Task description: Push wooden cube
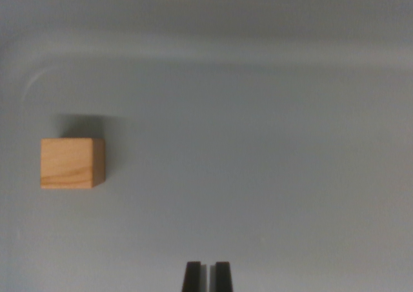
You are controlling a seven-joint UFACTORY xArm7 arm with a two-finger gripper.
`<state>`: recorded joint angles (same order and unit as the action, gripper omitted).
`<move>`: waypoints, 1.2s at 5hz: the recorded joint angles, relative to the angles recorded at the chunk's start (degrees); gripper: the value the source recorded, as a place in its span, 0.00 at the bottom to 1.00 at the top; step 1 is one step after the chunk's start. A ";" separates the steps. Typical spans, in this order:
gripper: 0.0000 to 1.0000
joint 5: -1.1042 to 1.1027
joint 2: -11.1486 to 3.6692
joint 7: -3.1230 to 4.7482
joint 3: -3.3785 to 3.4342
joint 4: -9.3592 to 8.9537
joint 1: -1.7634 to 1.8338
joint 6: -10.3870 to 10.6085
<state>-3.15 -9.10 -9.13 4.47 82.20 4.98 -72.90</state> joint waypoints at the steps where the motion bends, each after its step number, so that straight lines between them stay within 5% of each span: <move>1: 0.00 0.00 0.00 0.00 0.00 0.00 0.00 0.00; 2: 0.00 -0.42 -1.11 -1.10 0.36 -1.62 0.67 2.52; 3: 0.00 -0.42 -1.11 -1.10 0.36 -1.62 0.67 2.52; 4: 0.00 -0.87 -2.29 -2.25 0.73 -3.34 1.39 5.18; 5: 0.00 -0.87 -2.29 -2.25 0.73 -3.34 1.39 5.18; 6: 0.00 -1.32 -3.48 -3.43 1.12 -5.08 2.11 7.90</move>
<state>-4.47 -12.58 -12.57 5.58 77.12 7.09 -65.00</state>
